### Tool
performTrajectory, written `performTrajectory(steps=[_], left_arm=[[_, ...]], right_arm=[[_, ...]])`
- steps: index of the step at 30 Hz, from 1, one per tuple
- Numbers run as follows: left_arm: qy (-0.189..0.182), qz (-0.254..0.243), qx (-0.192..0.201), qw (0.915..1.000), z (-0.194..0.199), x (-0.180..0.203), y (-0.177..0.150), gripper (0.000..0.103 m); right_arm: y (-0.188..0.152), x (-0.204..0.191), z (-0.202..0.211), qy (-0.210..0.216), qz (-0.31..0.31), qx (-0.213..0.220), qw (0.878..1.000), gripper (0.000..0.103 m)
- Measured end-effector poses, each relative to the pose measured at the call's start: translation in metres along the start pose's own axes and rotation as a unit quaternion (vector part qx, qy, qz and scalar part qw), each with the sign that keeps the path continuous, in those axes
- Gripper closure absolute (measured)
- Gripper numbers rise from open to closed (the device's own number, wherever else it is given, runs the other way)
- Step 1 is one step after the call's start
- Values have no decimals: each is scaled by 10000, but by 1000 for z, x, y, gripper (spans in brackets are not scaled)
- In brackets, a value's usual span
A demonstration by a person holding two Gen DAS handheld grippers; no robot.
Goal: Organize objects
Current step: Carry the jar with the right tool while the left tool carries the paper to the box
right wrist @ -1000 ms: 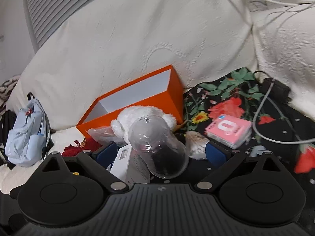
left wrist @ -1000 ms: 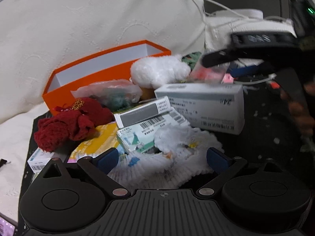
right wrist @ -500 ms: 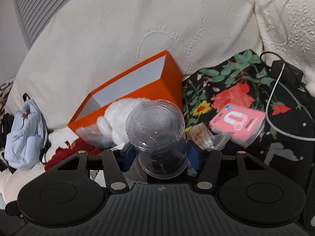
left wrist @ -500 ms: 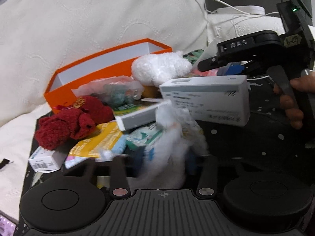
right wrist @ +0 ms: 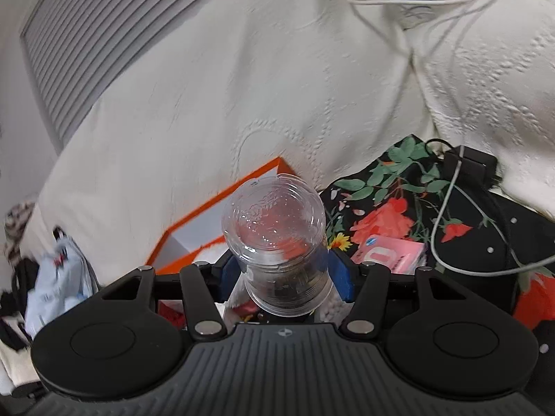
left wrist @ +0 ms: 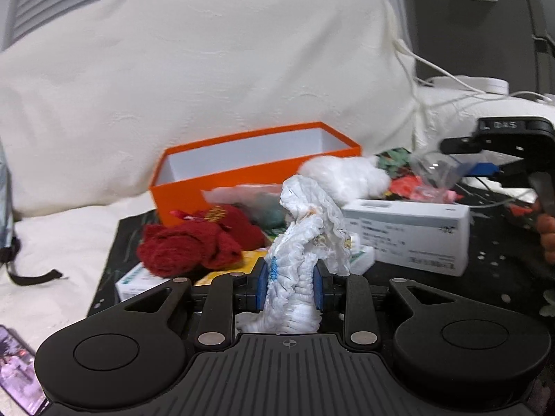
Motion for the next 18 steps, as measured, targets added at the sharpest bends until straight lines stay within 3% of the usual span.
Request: performTrajectory(steps=[5,18], left_arm=[[213,79,80,9997,2,-8,1,20],[577,491,181,9970,6,-34,5,20]], right_arm=[[6,7,3,50,-254,49,9997,42],[5,6,4,-20,-150,151,9998,42]])
Point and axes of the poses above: each gripper's, at about its wrist camera, not at the fingertips, and z roughly against the way its jaws point, x to its right, y to its top, the point moved 7 cm from there along -z, roughly the way its jaws point, and after that the axes turned 13 degrees about -y, right-handed, at the moved point
